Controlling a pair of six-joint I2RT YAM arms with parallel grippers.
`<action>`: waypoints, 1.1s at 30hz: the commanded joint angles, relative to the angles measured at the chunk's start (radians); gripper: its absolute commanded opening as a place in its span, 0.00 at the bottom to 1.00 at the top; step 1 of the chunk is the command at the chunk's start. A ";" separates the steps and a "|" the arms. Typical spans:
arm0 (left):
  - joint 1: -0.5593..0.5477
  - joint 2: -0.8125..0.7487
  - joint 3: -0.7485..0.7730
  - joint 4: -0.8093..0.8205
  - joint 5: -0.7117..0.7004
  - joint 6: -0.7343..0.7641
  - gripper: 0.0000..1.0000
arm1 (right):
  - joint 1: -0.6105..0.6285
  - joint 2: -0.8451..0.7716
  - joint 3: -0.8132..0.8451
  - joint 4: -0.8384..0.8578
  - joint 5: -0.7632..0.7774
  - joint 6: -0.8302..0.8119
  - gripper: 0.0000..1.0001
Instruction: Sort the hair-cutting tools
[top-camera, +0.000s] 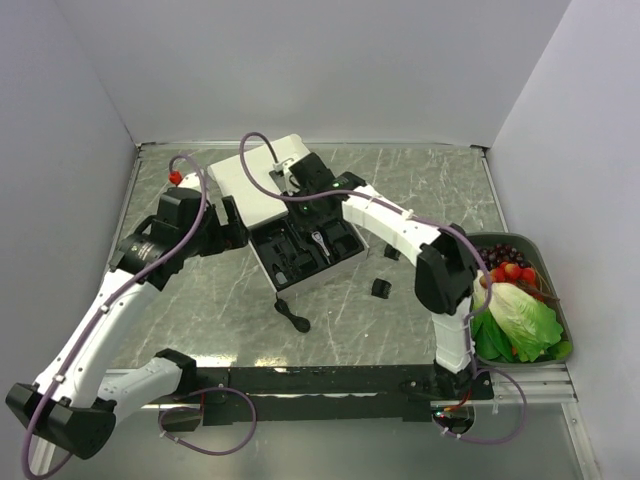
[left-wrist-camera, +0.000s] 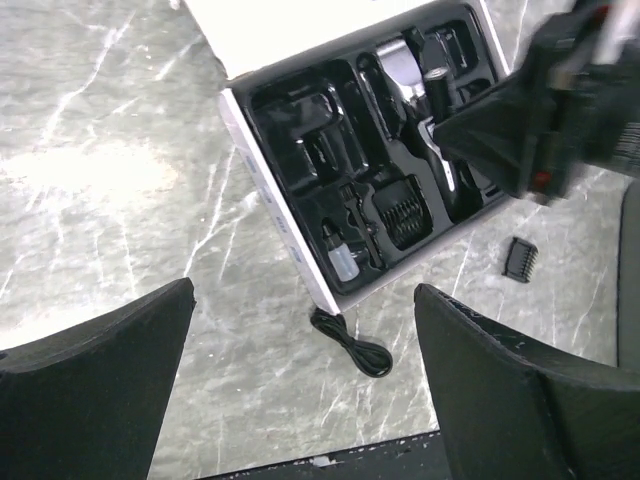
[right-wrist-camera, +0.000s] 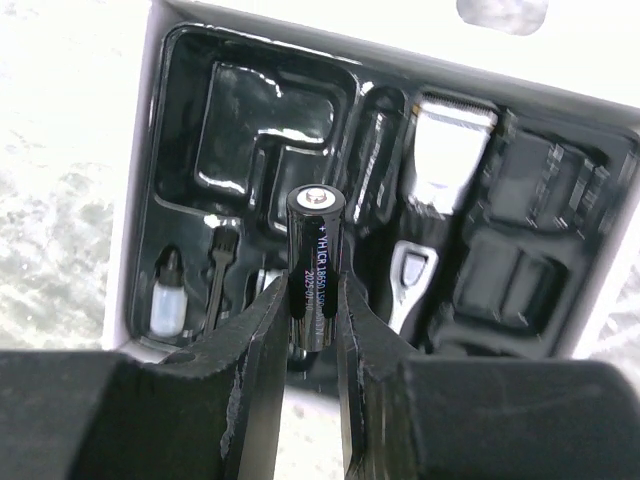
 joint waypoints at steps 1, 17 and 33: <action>-0.002 -0.032 0.004 -0.031 -0.055 -0.048 0.97 | 0.000 0.084 0.079 -0.039 -0.032 -0.051 0.13; -0.002 -0.074 -0.049 -0.028 -0.018 -0.011 0.97 | -0.002 0.255 0.225 -0.066 0.077 -0.071 0.15; -0.002 -0.046 -0.042 -0.024 0.001 0.009 0.97 | -0.008 0.318 0.245 -0.066 0.106 -0.038 0.31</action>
